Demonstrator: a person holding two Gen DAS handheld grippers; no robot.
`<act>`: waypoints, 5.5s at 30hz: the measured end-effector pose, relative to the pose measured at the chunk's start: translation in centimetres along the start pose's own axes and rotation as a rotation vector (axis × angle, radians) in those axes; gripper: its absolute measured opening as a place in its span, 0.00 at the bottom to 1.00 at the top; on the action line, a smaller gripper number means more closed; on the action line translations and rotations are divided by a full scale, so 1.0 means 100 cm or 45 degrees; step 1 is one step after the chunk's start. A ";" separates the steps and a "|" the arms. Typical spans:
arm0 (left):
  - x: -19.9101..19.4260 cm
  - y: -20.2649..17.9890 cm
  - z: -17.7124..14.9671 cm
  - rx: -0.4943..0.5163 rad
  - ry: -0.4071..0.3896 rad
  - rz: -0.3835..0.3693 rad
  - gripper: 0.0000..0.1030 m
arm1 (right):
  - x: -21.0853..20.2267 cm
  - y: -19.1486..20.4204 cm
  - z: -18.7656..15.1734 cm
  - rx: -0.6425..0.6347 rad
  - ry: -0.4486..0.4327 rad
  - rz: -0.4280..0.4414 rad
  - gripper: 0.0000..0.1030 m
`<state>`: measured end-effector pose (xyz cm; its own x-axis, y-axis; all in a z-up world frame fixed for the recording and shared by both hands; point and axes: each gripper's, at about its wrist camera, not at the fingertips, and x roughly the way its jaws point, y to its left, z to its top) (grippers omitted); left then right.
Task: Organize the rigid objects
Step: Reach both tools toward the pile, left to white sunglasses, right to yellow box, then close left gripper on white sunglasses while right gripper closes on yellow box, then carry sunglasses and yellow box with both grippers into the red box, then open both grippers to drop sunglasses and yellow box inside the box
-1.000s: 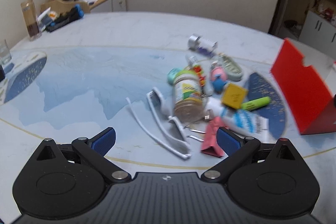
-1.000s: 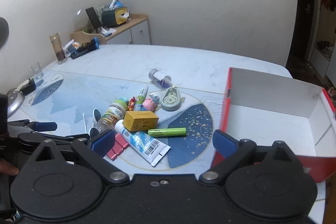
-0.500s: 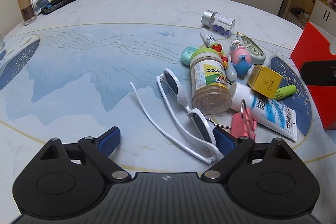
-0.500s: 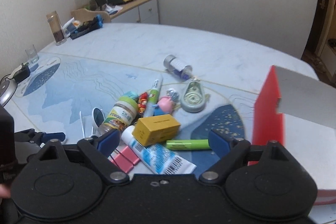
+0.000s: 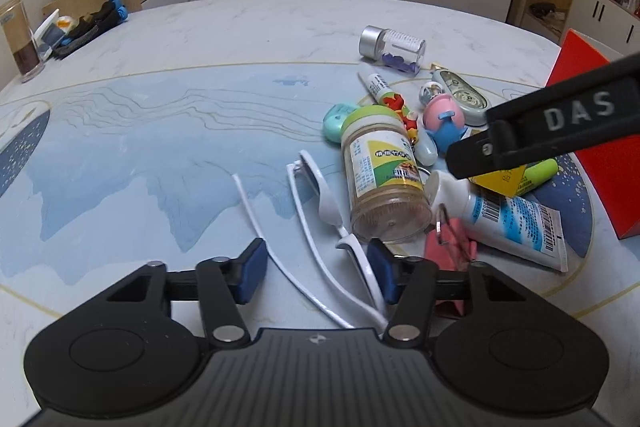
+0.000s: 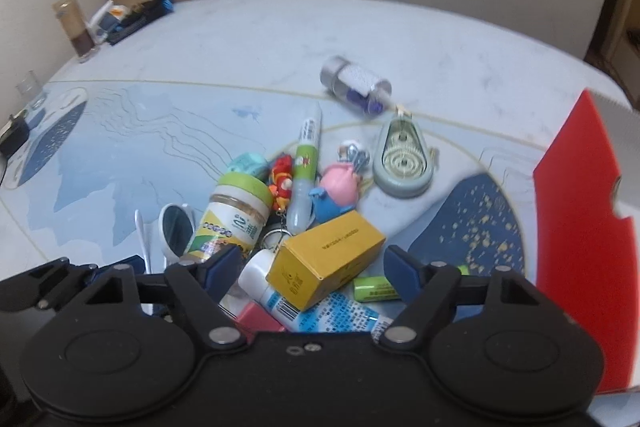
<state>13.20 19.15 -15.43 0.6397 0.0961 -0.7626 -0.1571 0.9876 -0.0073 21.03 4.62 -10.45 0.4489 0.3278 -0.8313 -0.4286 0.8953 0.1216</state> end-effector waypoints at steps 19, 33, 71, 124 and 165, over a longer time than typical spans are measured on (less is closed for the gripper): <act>0.001 0.039 0.008 -0.119 0.021 -0.143 0.24 | -0.002 -0.015 0.004 0.245 0.084 -0.024 0.33; -0.019 0.067 0.016 -0.175 -0.023 -0.199 0.21 | -0.051 -0.030 -0.006 0.342 -0.031 -0.015 0.28; -0.068 -0.220 0.110 0.320 -0.143 -0.396 0.21 | -0.163 -0.234 -0.049 0.484 -0.358 -0.051 0.28; 0.094 -0.392 0.137 0.581 0.487 -0.386 0.21 | -0.085 -0.308 -0.072 0.165 0.030 -0.110 0.30; -0.055 -0.265 0.133 0.451 -0.027 -0.547 0.21 | -0.157 -0.241 -0.063 0.267 -0.285 -0.088 0.57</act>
<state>23.89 -5.93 -2.42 0.6062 -0.3257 -0.7256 0.3816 0.9195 -0.0939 19.39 -24.04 -3.73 0.6427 0.3016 -0.7043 -0.2306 0.9528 0.1976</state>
